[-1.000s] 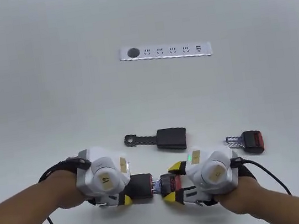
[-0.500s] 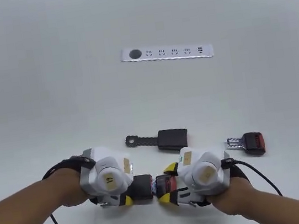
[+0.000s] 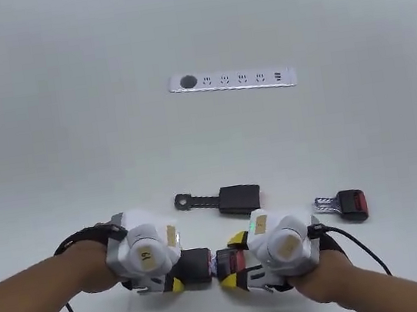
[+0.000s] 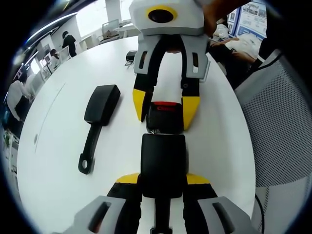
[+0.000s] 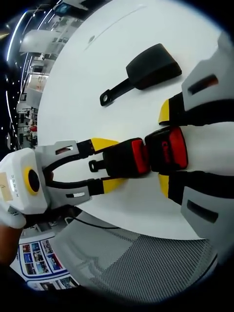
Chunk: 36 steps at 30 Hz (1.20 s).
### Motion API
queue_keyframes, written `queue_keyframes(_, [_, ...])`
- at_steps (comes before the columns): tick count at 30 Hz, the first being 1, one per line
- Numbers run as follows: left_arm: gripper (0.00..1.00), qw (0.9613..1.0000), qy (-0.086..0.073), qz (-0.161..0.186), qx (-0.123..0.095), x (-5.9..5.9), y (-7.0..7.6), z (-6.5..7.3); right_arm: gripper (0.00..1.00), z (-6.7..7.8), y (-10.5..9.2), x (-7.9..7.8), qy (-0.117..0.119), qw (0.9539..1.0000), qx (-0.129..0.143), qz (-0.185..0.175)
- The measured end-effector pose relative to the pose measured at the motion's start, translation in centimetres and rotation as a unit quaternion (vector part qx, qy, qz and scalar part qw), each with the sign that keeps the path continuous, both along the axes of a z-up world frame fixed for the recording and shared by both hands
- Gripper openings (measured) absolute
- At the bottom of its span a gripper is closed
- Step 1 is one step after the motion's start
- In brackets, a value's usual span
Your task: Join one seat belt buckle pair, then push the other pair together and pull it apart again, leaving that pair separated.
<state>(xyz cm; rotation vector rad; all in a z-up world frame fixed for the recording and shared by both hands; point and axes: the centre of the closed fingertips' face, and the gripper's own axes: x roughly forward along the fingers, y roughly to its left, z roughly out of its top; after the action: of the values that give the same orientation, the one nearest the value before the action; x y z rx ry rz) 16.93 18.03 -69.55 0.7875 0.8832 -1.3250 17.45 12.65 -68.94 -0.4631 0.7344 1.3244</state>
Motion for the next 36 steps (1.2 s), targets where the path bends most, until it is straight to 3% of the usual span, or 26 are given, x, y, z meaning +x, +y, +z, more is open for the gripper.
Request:
queue_keyframes(16, [0.33,0.9986,-0.006,-0.006,-0.053,0.00,0.17,0.18,0.32,0.16,-0.25,-0.17,-0.010,0.9994,0.032,0.010])
queue_keyframes(36, [0.32,0.9965,-0.003,-0.006,-0.083,-0.11,-0.02,0.60,0.31,0.39,-0.52,-0.28,-0.005,0.9977,0.068,0.001])
